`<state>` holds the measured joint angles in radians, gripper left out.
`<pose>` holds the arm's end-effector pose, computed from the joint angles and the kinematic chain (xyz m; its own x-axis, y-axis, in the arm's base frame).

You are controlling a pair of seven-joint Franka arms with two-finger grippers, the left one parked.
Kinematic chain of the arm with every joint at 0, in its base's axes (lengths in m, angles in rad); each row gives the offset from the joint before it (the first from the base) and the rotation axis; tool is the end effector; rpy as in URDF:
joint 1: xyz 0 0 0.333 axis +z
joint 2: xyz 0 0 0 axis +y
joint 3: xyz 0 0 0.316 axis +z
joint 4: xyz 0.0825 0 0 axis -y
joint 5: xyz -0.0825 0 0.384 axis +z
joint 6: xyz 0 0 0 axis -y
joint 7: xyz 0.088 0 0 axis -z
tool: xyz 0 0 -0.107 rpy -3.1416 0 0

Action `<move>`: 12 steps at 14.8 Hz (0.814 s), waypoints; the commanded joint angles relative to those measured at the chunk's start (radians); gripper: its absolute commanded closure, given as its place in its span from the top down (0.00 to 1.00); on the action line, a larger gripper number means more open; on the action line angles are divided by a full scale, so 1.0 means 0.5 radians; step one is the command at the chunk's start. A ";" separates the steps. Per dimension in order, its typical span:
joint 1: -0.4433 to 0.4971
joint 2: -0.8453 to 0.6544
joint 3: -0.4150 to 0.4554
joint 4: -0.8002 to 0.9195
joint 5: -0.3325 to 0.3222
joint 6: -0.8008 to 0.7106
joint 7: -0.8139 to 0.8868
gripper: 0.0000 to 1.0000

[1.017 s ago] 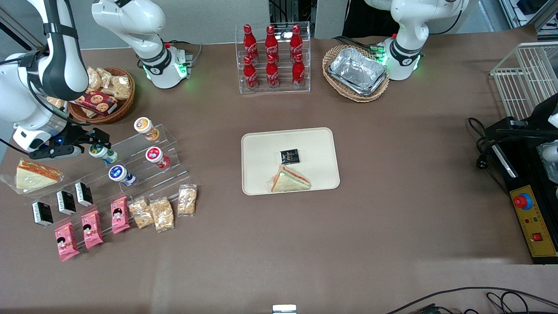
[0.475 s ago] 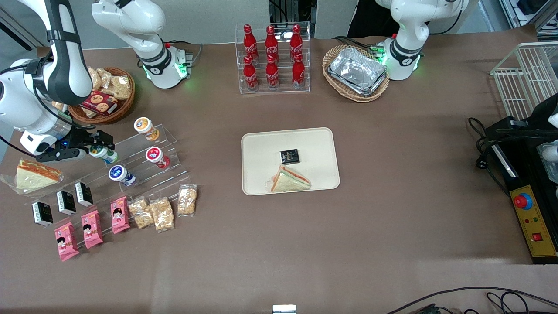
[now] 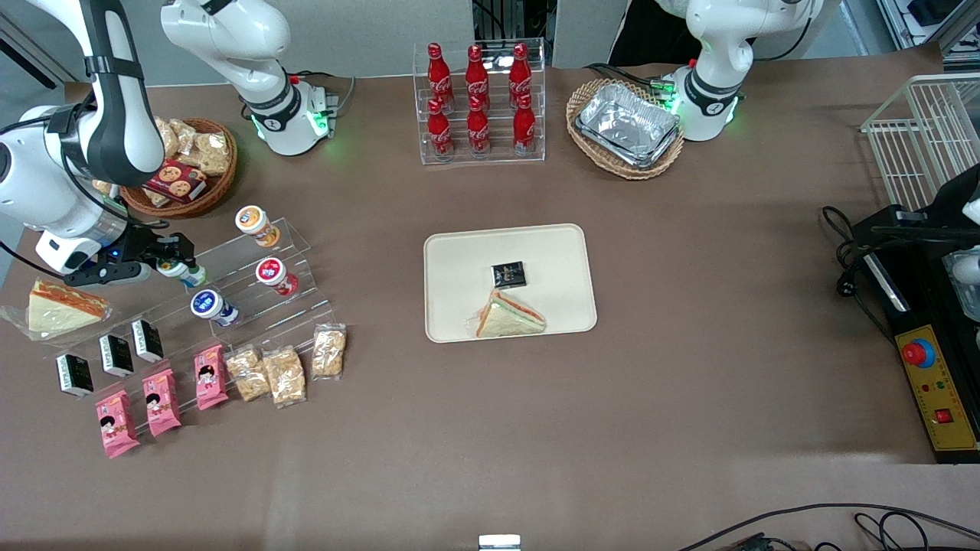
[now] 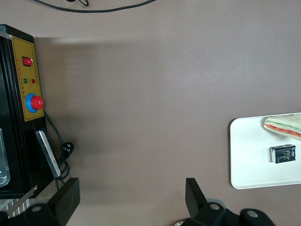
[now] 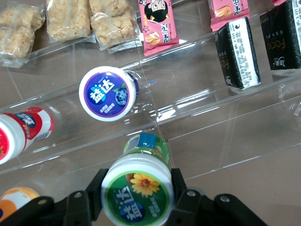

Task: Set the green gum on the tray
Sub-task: 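Lift the green gum bottle out of the rack with the right gripper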

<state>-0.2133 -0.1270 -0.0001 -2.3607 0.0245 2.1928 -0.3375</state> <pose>0.4681 -0.1006 0.3751 0.9934 0.1097 -0.0323 0.1086 -0.9936 -0.0318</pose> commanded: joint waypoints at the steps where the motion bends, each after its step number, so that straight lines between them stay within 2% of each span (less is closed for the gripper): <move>1: 0.019 0.015 -0.012 -0.006 -0.040 0.069 0.031 0.04; 2: 0.016 0.015 -0.012 0.000 -0.040 0.075 0.031 0.00; 7: 0.012 -0.043 -0.015 0.128 -0.052 -0.028 0.006 0.00; 12: 0.015 -0.041 -0.015 0.775 -0.077 -0.847 0.018 0.00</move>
<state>-0.2134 -0.1540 -0.0028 -2.1653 0.0013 1.9760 -0.3376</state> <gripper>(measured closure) 0.410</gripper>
